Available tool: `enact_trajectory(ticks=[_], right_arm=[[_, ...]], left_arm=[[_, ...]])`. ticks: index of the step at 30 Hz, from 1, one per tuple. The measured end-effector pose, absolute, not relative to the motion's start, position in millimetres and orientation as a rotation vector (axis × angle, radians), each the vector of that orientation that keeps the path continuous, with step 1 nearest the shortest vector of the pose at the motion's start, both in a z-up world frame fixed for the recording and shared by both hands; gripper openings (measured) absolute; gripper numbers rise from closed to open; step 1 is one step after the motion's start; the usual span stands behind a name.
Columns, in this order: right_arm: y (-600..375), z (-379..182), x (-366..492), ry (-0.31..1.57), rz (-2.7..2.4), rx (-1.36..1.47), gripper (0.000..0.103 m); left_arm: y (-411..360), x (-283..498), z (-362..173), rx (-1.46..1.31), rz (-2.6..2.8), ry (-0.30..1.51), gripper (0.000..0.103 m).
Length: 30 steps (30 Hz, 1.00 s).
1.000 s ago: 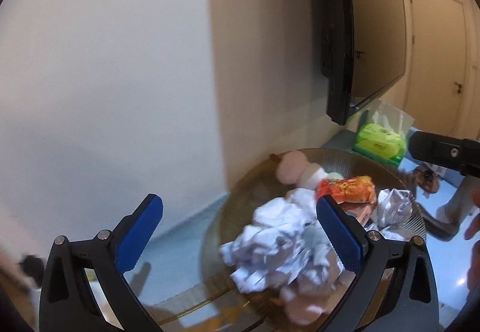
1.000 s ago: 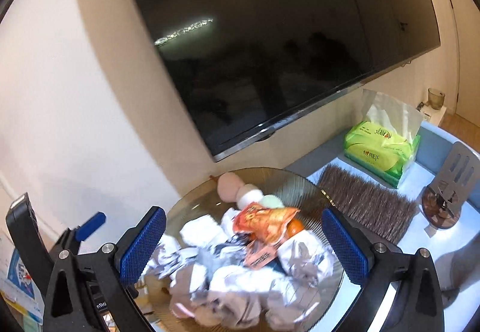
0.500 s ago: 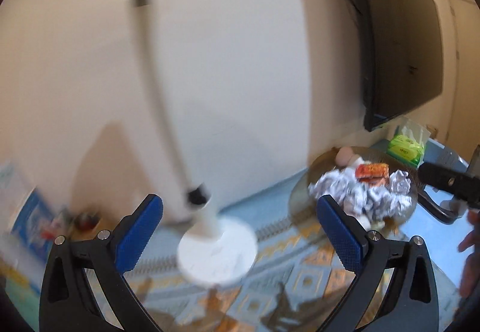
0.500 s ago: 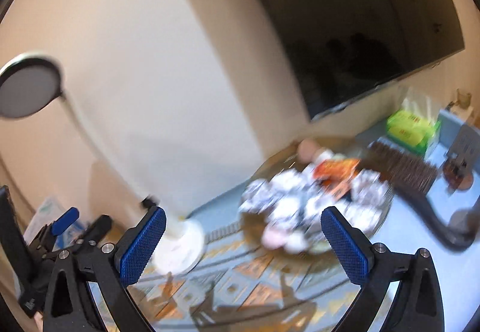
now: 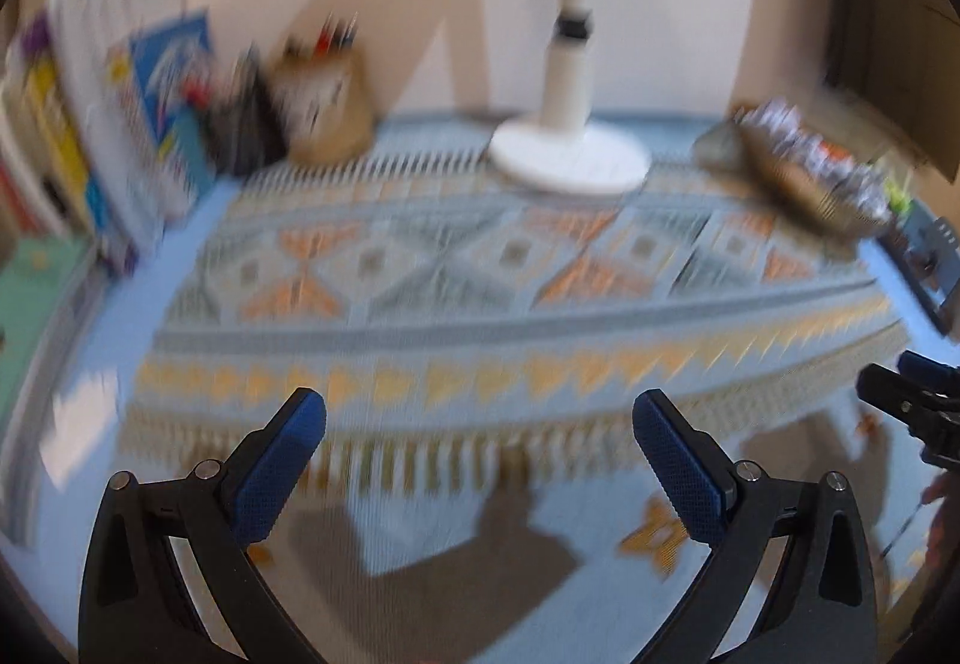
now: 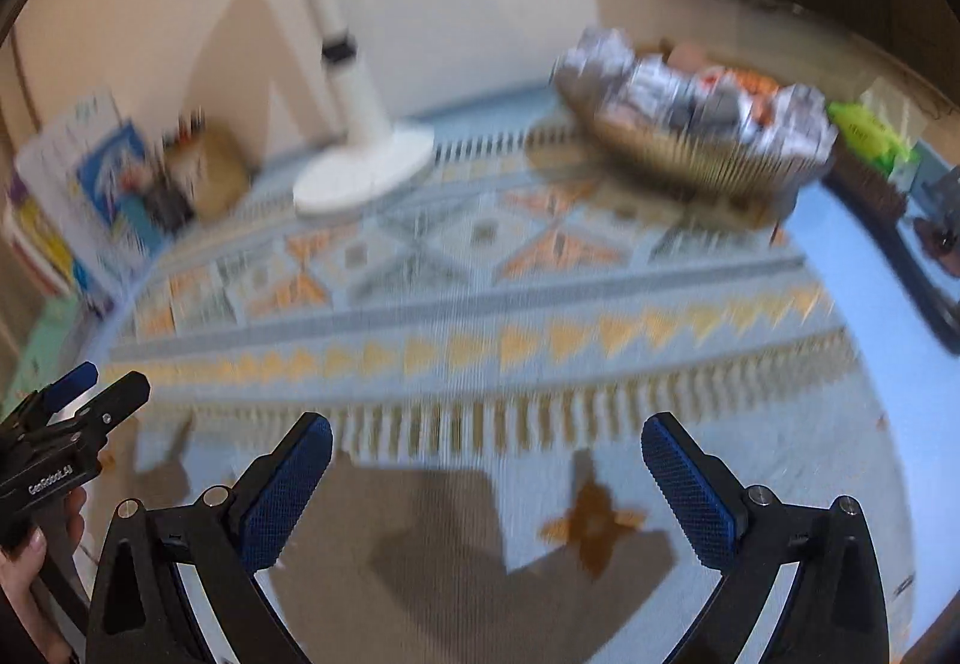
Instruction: Organize objects
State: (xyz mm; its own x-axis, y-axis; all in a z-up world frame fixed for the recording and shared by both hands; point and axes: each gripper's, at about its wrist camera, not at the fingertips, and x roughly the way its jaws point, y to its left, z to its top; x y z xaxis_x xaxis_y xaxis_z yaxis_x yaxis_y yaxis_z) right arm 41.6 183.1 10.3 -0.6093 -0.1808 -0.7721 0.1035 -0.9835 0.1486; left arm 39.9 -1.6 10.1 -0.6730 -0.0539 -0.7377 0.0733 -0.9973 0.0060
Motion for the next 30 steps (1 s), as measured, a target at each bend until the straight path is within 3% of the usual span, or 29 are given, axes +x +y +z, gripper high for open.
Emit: enact_trajectory(ticks=[11,30], right_arm=[[138.4,-27.6,33.4,0.146,-2.669,1.372,0.103],[137.6,-29.3,32.8,0.119,-2.688,1.362,0.103]], left_arm=[[-44.3,40.8,-29.4,1.361,-2.69,0.123,0.103],[-44.6,42.4,-25.6,1.36,-2.688,0.111,0.103]])
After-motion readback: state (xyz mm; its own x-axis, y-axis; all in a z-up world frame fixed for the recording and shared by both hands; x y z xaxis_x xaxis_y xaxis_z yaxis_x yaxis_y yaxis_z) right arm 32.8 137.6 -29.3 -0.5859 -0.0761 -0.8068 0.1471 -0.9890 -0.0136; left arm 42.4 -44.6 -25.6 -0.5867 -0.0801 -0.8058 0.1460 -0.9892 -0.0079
